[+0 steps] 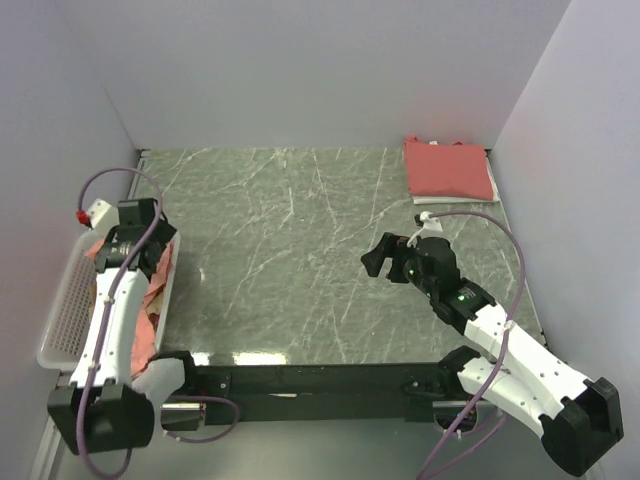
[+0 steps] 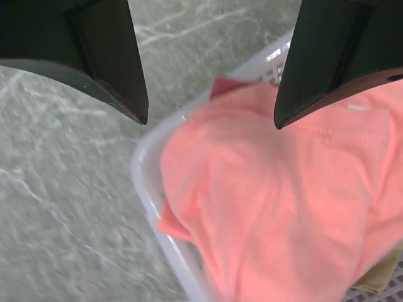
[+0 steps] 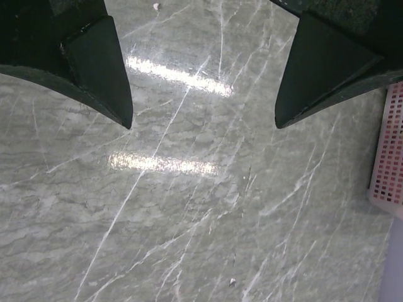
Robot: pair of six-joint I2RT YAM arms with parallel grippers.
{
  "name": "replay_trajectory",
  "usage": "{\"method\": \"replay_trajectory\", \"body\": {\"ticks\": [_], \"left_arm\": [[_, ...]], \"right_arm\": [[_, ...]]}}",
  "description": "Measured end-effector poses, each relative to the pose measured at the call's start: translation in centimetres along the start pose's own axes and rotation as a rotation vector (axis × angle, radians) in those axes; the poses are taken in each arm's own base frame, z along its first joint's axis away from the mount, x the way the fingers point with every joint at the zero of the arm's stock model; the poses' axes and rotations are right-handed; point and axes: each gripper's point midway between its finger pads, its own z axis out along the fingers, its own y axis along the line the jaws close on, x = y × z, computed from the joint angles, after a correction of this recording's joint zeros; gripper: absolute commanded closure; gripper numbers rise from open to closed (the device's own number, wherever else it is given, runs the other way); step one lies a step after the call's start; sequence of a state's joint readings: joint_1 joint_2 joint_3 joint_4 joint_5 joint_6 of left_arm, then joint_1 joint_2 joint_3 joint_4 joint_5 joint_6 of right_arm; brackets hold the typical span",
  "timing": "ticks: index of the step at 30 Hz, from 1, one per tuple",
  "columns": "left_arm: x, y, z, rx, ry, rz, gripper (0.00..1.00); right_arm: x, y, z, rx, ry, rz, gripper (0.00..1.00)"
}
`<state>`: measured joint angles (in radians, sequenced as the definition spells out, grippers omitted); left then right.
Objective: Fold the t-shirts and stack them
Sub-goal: Grab the tshirt from the pile
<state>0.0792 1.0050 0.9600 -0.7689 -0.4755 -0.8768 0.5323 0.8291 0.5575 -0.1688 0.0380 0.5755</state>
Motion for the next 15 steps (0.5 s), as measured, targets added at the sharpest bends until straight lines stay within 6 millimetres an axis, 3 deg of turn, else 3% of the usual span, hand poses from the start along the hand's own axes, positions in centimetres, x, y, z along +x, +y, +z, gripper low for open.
{"method": "replay_trajectory", "body": {"ticks": [5, 8, 11, 12, 15], "left_arm": [[0.1, 0.7, 3.7, -0.072, 0.053, -0.021, 0.24], [1.0, 1.1, 5.8, -0.106, 0.106, -0.026, 0.44], [1.3, 1.2, 6.8, -0.116, 0.131, -0.041, 0.79], [1.3, 1.3, 6.8, -0.114, 0.135, -0.045, 0.99], [1.2, 1.3, 6.6, -0.102, 0.14, -0.033, 0.99]], "right_arm": [[0.5, 0.2, 0.2, -0.011, 0.022, -0.002, 0.0], [0.4, 0.3, 0.2, -0.018, 0.022, -0.002, 0.0], [0.4, 0.4, 0.2, -0.022, 0.02, -0.001, 0.0], [0.4, 0.4, 0.2, -0.023, 0.02, -0.001, 0.0], [0.4, 0.4, 0.2, -0.024, 0.02, -0.002, 0.0]]}}
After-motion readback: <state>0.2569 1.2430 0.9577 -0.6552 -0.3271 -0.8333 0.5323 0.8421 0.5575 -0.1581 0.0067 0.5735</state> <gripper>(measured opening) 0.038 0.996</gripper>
